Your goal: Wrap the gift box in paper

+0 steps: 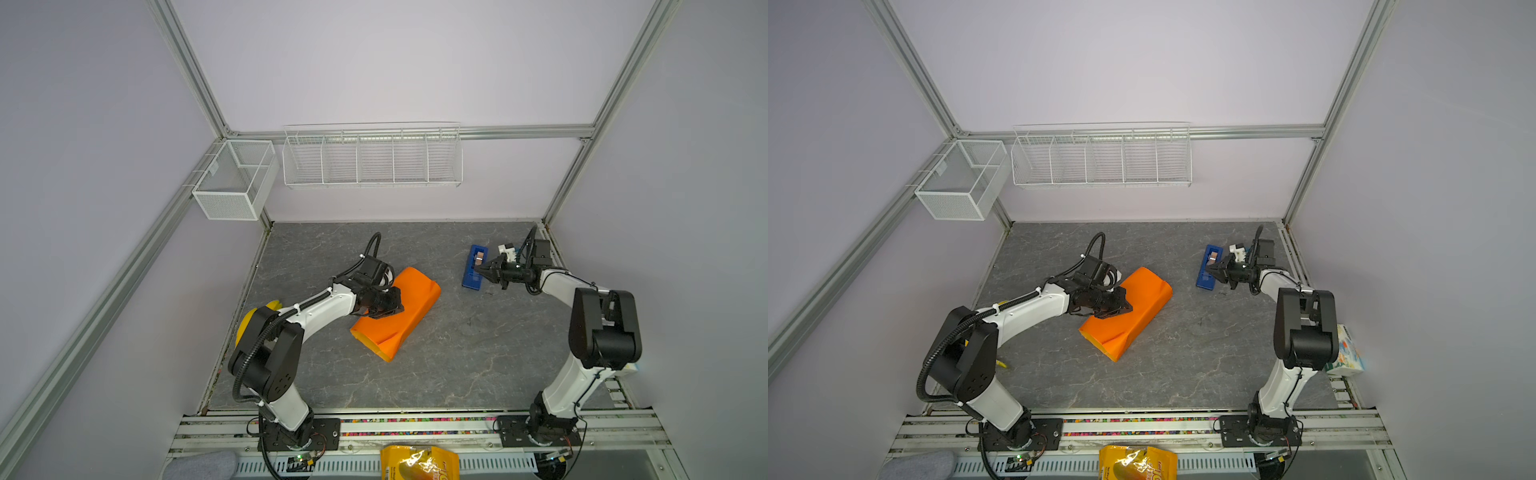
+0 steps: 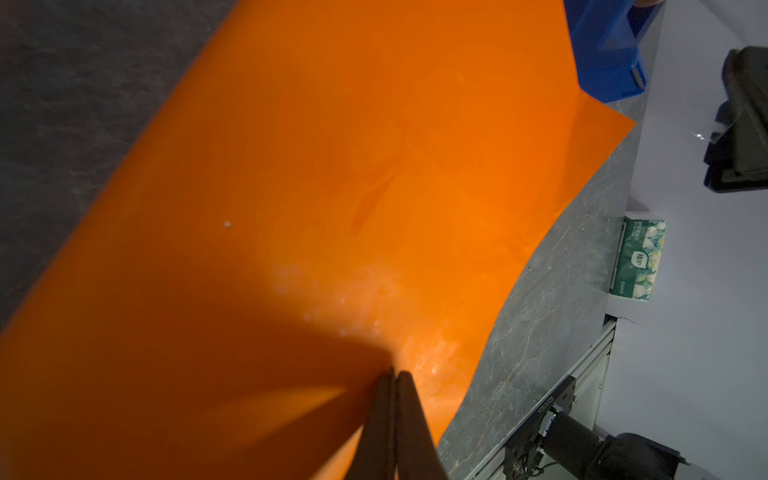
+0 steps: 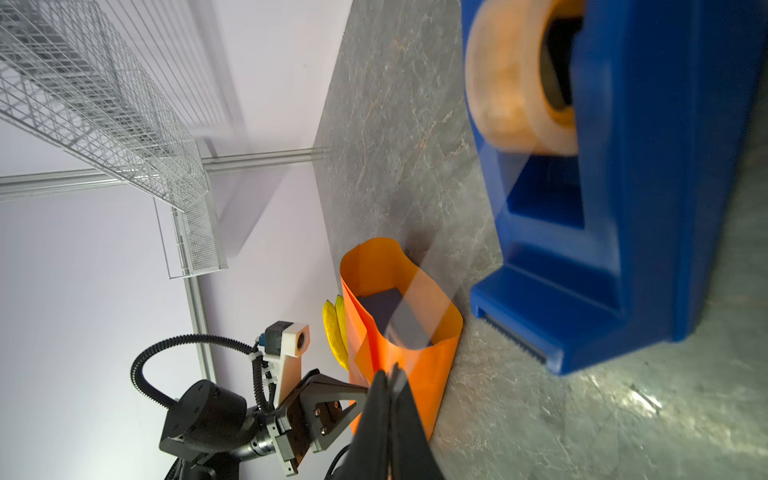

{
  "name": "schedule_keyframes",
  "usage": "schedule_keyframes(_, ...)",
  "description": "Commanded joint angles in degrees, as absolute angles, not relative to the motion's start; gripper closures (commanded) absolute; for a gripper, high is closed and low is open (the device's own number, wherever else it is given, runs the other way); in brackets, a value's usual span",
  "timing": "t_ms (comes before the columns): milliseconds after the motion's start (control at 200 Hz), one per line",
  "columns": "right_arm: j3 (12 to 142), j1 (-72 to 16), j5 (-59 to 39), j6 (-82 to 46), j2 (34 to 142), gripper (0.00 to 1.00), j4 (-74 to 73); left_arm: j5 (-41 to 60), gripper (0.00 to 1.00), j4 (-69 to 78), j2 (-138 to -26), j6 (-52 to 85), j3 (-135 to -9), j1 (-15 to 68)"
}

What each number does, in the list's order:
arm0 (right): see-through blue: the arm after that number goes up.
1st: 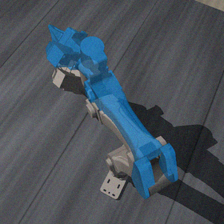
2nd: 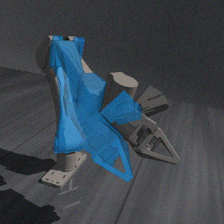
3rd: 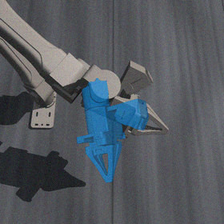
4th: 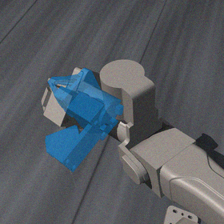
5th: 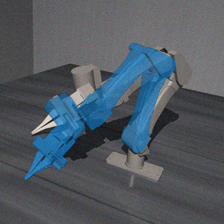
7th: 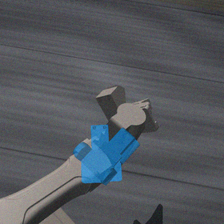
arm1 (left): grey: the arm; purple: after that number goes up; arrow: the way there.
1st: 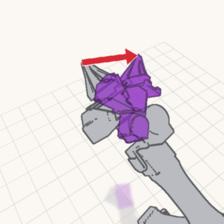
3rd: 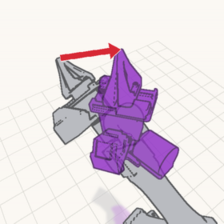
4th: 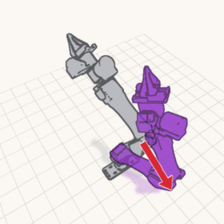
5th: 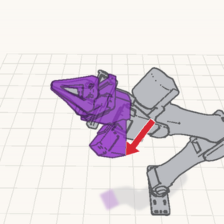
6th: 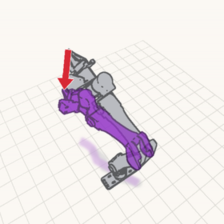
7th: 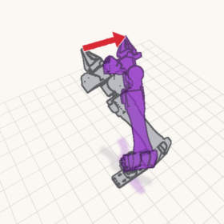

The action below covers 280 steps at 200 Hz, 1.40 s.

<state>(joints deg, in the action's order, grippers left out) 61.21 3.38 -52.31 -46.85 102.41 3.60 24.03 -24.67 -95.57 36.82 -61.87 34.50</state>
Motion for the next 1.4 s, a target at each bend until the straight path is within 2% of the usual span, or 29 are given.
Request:
schedule_keyframes(0,57.54,2.42,-53.45,-46.01,99.19,0.93,5.13,20.34,1.0,-29.36,-98.09,36.66,-59.24,34.47)
schedule_keyframes(170,53.9,1.15,-52.35,-44.86,97.99,0.93,5.25,20.37,1.0,-29.18,-98.0,36.65,-58.92,34.49)
schedule_keyframes(335,53.41,-0.23,-51.83,-43.26,101.25,0.93,5.39,20.39,1.0,-29.0,-98.28,36.69,-58.8,34.54)
schedule_keyframes(565,56.54,-0.31,-43.85,-35.84,106.01,0.93,15.66,20.46,1.0,-28.92,-98.43,36.73,-58.62,34.51)
schedule_keyframes(870,57.15,0.21,-38.71,-32.75,109.34,0.93,20.65,20.48,1.0,-29.11,-98.7,36.78,-58.97,34.49)
schedule_keyframes(1080,56.86,1.61,-39.13,-31.9,107.32,0.93,20.97,20.78,1.0,-29.07,-99.1,36.75,-59.16,34.54)
schedule_keyframes(1395,58.8,-0.35,-37.28,-23.09,95.04,0.93,27.96,20.81,1.0,-29.51,-99.14,36.5,-59.85,34.55)
